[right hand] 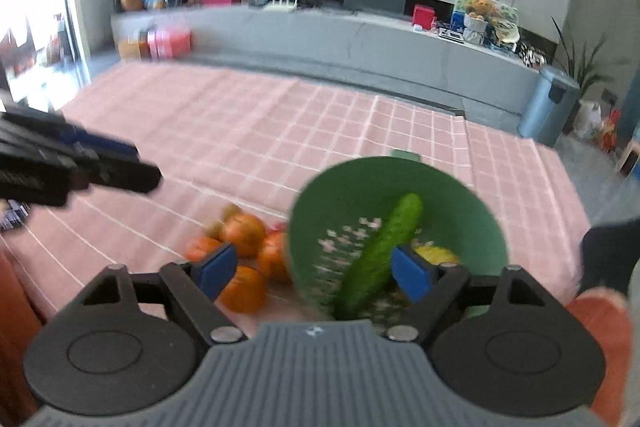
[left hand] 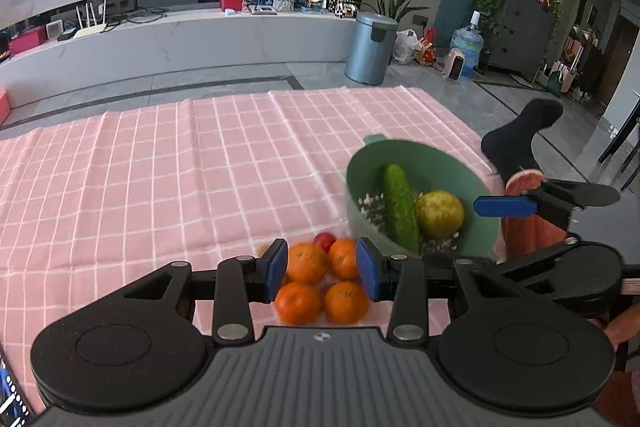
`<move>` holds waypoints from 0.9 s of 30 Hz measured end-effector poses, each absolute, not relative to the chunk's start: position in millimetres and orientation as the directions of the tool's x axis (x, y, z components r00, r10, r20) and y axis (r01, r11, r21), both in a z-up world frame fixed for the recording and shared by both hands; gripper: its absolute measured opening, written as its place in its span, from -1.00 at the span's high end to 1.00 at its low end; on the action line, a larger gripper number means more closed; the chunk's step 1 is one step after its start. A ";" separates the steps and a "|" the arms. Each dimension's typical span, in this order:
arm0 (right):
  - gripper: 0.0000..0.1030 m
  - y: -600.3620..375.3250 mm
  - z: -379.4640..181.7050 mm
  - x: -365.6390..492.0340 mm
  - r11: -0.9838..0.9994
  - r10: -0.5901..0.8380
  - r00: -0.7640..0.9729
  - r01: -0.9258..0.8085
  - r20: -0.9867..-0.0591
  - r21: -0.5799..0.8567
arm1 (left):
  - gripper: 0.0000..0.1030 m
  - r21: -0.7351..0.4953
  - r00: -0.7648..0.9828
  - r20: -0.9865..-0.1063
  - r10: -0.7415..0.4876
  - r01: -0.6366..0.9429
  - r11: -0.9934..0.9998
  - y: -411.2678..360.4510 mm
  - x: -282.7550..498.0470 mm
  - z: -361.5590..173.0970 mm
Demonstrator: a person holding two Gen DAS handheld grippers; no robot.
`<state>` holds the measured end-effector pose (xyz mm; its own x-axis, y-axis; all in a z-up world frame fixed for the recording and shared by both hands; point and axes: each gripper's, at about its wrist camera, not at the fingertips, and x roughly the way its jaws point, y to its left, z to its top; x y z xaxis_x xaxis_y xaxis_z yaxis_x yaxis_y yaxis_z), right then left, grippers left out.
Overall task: Organize fruits
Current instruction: 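Open both tools and withdraw them from the colander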
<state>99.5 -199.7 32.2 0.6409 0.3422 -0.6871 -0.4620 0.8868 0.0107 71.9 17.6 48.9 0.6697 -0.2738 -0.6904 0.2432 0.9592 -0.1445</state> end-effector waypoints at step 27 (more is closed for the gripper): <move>0.02 -152.1 -56.5 98.4 0.918 0.345 0.594 -0.375 -0.727 0.129 | -0.06 -0.244 0.566 -0.771 -0.291 0.159 0.957 32.1 93.9 -49.5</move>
